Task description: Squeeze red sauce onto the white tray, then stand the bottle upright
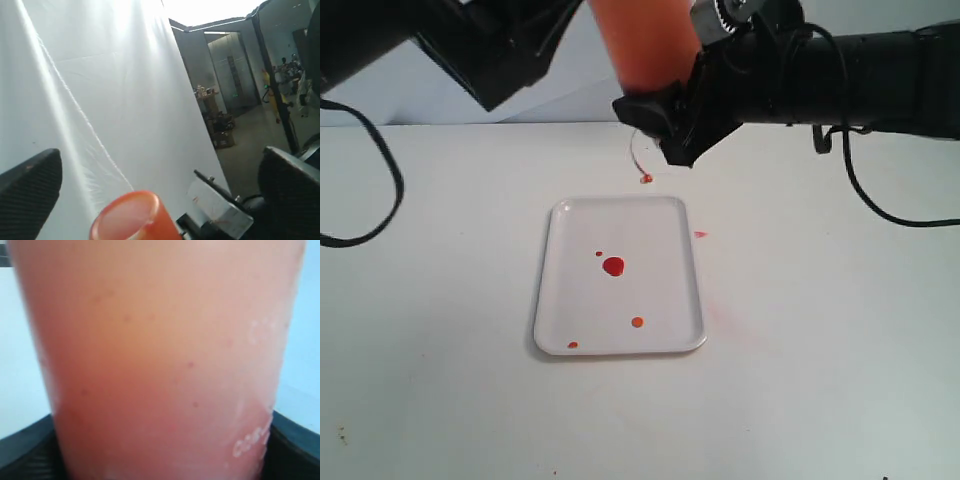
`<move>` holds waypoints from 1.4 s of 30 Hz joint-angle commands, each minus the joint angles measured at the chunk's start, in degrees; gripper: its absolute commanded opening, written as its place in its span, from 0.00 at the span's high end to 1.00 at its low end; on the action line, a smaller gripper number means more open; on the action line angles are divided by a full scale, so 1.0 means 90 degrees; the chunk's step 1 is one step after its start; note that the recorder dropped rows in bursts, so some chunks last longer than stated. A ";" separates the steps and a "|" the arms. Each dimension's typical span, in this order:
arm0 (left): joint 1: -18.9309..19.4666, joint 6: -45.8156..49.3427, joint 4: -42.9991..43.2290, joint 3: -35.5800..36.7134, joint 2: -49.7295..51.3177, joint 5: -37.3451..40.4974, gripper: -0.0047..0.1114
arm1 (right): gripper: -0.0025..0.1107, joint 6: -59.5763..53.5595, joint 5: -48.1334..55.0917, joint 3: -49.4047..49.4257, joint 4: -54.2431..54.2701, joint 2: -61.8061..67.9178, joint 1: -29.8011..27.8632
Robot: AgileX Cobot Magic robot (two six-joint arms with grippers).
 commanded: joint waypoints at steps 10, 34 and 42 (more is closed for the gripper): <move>-0.0028 0.0730 -0.0065 -0.0023 -0.1250 0.3272 0.06 | 0.98 -0.0063 -0.3539 -0.0026 -0.2385 -0.1048 0.0114; -0.0028 -0.1117 0.0049 -0.0023 0.0492 0.2057 0.06 | 0.98 -0.0074 -0.8325 0.1919 -0.8482 -0.1086 0.1130; -0.0028 -0.1782 0.0369 -0.0362 0.2204 -0.1098 0.06 | 0.98 -0.0074 -0.9043 0.1880 -0.8812 -0.1086 0.0524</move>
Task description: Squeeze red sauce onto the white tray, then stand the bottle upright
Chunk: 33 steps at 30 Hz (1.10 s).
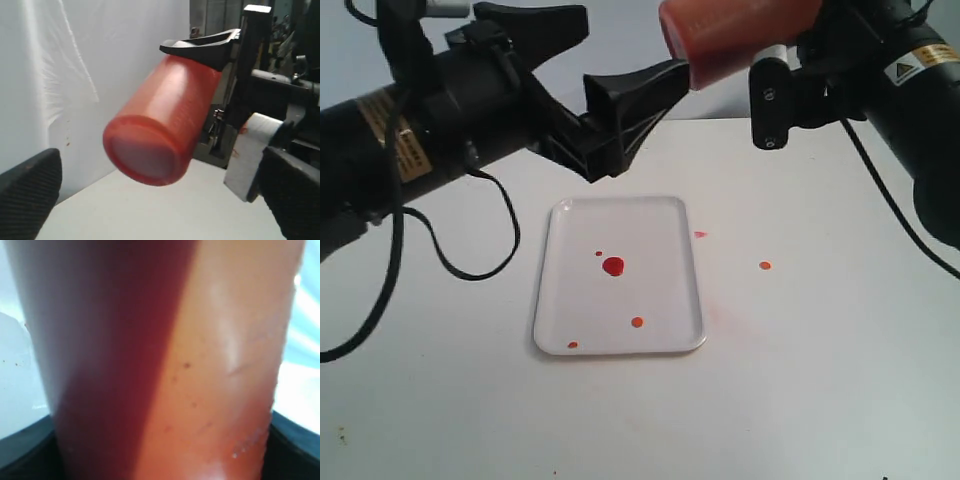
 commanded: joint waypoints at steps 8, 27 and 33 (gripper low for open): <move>-0.0028 -0.2417 0.3629 -0.2635 0.1425 0.1473 0.06 | 0.98 -0.0074 0.1083 -0.0047 -0.0730 -0.0070 -0.0202; -0.0028 -0.5598 0.7510 -0.3732 0.2677 0.1658 0.08 | 0.98 -0.0074 0.1171 -0.0047 -0.0954 -0.0070 -0.0111; -0.0028 -0.5470 0.7364 -0.3732 0.2735 0.1854 0.50 | 0.98 -0.0074 0.1171 -0.0047 -0.0954 -0.0070 -0.0111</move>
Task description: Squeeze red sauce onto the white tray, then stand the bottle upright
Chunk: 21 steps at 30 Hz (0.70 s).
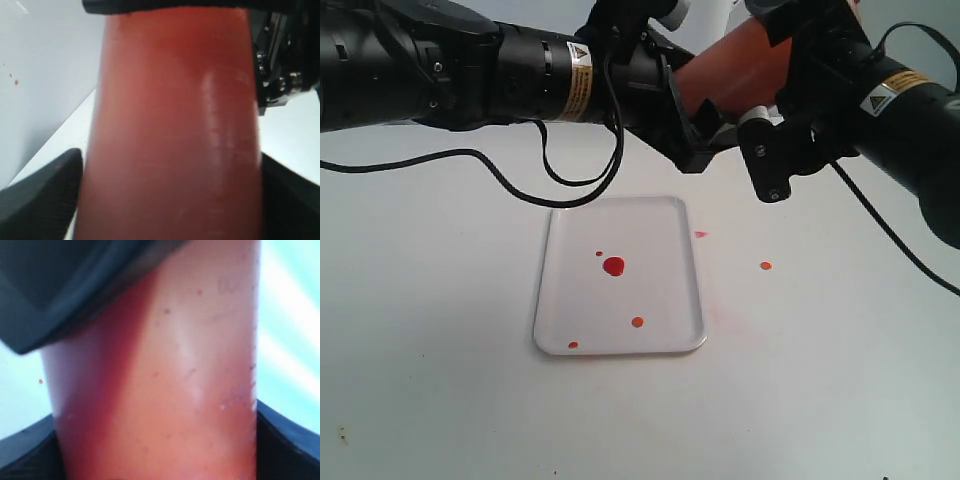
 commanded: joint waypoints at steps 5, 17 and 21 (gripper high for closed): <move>-0.0004 0.0591 -0.1050 -0.0025 0.0567 0.0087 0.73 | 0.98 -0.0074 -0.0459 -0.0047 -0.0024 -0.0109 0.0037; -0.0257 0.3307 -0.5619 -0.0053 0.2307 -0.2234 0.92 | 0.98 -0.0074 -0.0707 -0.0047 -0.0024 -0.0109 0.0037; -0.0461 0.3463 -0.5723 -0.0494 0.2637 -0.2367 0.92 | 0.98 -0.0074 -0.0653 -0.0007 0.0034 -0.0109 0.0130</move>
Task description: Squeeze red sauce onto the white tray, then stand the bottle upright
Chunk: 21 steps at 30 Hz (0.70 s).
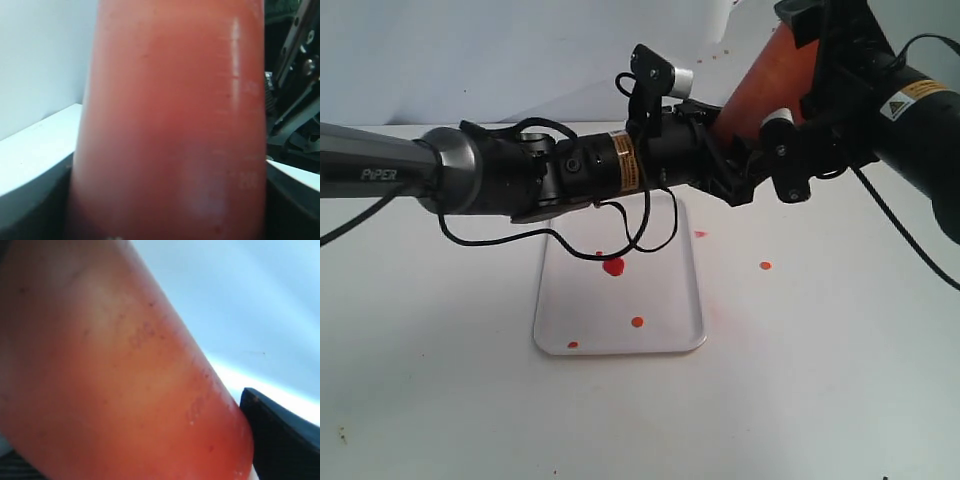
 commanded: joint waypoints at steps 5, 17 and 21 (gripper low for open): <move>-0.0705 -0.0220 -0.0552 -0.1203 0.1066 0.0294 0.92 | 0.98 -0.0069 -0.0499 -0.0102 -0.0191 -0.0186 0.0488; -0.0760 -0.0186 -0.0646 -0.1921 0.1689 0.0489 0.92 | 0.98 0.0112 -0.0357 -0.0102 0.0229 -0.0186 0.0488; -0.0760 -0.0148 -0.0729 -0.1921 0.1689 0.0515 0.92 | 0.98 0.0112 -0.0373 -0.0102 0.0556 -0.0186 0.0488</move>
